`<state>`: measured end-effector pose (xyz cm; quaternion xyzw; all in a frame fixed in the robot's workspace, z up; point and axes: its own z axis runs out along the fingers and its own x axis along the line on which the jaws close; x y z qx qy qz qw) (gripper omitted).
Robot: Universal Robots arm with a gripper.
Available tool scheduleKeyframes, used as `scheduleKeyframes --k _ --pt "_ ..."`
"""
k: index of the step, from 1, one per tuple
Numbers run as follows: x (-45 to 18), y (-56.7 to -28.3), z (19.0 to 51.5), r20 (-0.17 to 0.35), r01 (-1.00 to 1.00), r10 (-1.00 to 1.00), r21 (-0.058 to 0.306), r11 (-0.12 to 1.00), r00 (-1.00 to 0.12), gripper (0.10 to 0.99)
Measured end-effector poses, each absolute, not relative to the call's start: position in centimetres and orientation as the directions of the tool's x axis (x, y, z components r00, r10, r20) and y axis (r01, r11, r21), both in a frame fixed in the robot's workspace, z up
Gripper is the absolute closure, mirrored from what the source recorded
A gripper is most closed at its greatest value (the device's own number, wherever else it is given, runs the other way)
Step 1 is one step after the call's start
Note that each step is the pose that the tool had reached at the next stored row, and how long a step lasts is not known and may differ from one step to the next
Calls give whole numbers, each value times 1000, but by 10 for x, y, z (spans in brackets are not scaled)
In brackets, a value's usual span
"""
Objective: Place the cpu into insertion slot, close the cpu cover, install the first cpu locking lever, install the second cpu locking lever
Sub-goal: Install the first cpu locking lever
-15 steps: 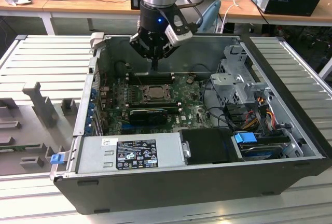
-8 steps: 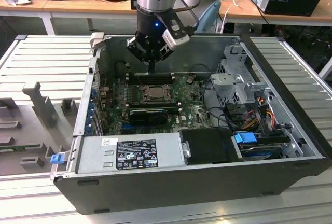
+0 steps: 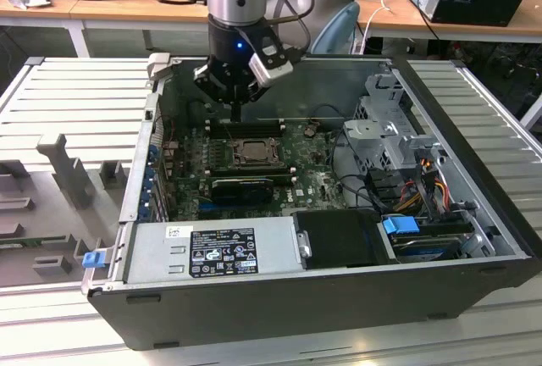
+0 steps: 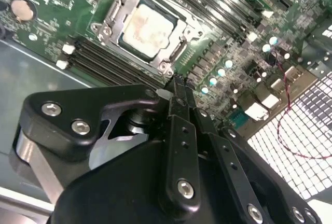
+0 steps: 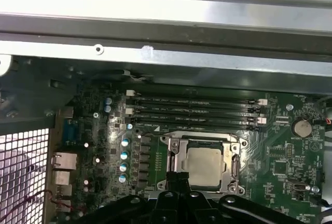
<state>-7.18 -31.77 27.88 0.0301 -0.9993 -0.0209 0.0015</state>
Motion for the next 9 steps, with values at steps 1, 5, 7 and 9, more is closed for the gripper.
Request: scheduleKeyframes --k 1,5,7,9 --pt "-74 -318 278 0 -60 -60 42 997 -998 980" --pt "-90 -318 272 -3 -60 -60 42 997 -998 980" --pt "-94 -318 270 -4 -60 -60 42 997 -998 980" --pt "-100 -317 268 -7 -60 -60 42 997 -998 980"
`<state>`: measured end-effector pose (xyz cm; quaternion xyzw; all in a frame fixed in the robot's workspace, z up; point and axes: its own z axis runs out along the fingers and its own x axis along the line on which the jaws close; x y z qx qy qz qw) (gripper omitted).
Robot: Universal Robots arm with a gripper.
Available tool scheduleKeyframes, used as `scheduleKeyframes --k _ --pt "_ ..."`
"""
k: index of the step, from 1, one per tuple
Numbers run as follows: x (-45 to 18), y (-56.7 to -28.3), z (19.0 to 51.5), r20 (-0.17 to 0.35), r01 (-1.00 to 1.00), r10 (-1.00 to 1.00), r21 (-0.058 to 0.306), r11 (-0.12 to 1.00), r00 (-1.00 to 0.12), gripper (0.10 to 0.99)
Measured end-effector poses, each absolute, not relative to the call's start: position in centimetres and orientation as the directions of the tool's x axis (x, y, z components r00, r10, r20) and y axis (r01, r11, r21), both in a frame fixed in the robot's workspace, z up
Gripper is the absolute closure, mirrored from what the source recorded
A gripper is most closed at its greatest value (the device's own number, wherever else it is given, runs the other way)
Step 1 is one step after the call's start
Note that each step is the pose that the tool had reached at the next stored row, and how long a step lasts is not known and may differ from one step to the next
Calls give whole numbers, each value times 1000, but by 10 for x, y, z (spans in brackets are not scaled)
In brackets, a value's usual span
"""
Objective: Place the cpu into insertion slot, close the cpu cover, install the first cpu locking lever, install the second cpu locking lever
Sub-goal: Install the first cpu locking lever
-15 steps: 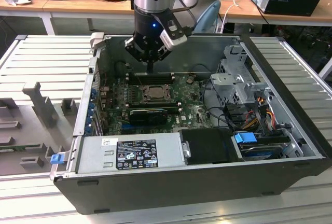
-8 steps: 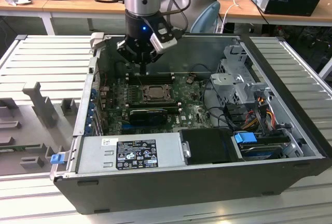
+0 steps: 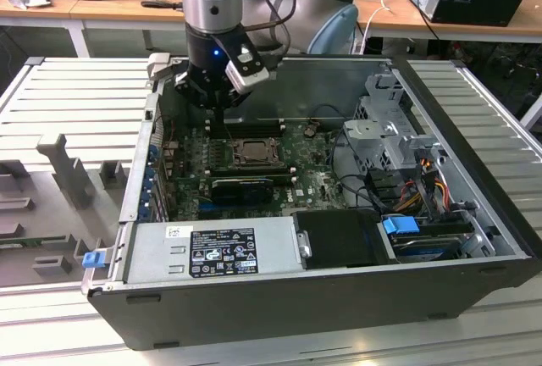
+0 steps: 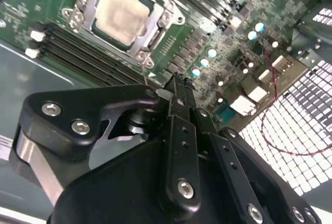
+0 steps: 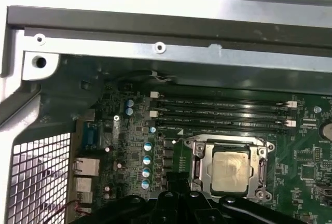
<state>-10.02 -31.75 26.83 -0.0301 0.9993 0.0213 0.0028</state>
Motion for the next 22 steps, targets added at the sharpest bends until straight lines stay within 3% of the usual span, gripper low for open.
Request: scheduleKeyframes --k 22 --pt "-113 -293 260 -7 -60 -60 46 997 -998 980"
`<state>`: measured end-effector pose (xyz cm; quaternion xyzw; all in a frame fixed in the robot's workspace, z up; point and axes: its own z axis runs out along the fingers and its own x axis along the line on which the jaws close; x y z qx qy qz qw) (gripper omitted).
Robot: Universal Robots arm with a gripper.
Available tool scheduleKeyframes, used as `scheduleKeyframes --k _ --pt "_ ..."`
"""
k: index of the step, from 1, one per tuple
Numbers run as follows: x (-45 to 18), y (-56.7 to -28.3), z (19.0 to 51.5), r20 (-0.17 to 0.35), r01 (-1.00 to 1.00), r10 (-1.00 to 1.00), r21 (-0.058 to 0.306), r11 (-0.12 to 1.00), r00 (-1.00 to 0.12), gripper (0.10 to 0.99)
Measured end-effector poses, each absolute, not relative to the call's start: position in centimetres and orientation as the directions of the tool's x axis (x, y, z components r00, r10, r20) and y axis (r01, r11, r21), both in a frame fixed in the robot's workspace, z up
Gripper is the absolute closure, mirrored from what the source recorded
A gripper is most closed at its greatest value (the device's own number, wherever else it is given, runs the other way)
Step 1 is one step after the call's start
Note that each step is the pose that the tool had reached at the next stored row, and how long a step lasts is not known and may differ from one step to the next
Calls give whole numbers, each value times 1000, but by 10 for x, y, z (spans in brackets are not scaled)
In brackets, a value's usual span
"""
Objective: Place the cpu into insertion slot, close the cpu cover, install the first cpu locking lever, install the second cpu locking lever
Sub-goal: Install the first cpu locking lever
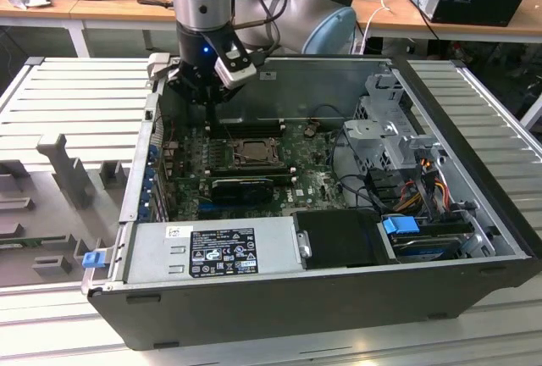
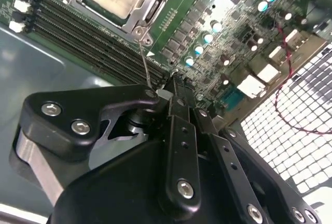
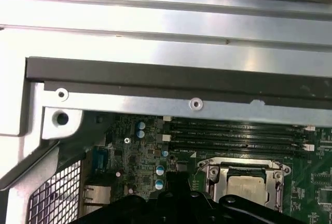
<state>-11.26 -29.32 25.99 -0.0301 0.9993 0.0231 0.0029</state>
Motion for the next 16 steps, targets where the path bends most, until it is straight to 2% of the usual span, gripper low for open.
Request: scheduleKeyframes --k 16 --pt "-104 -289 256 -7 -60 -60 45 997 -998 980"
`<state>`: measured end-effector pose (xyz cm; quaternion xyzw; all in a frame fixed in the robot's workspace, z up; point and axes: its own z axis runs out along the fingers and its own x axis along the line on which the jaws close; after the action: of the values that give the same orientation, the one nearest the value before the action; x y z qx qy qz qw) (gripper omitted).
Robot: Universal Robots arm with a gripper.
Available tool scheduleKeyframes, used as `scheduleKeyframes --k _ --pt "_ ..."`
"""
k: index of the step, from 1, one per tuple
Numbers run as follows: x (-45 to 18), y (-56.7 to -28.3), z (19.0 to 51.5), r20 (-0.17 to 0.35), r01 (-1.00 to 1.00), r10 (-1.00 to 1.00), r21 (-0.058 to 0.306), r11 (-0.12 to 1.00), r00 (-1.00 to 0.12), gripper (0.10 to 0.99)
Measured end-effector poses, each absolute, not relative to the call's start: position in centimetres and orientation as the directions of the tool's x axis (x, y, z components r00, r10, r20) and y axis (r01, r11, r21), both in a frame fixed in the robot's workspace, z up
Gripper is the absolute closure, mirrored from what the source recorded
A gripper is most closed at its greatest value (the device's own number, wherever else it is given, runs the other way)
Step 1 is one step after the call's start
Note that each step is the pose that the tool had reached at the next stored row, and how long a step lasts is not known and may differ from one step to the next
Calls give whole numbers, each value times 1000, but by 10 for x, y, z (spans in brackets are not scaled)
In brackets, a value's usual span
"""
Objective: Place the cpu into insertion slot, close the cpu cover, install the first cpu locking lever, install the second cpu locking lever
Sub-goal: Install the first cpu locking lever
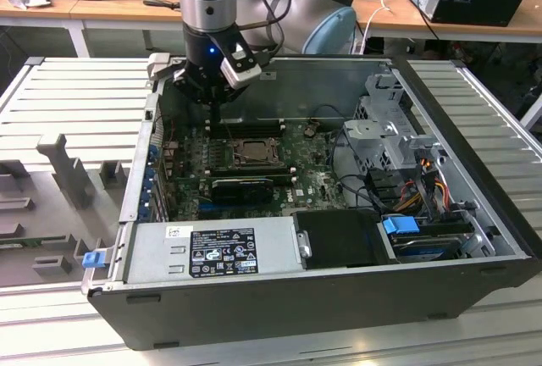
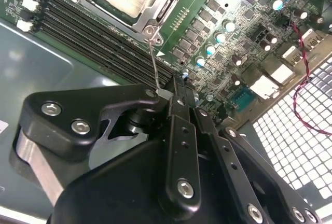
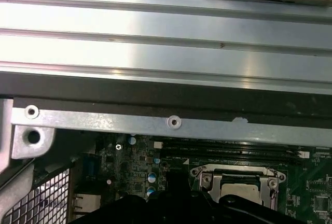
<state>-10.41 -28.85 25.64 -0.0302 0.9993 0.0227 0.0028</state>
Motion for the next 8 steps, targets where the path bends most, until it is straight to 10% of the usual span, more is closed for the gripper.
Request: scheduleKeyframes --k 8 --pt "-93 -289 256 -7 -60 -60 45 997 -998 980"
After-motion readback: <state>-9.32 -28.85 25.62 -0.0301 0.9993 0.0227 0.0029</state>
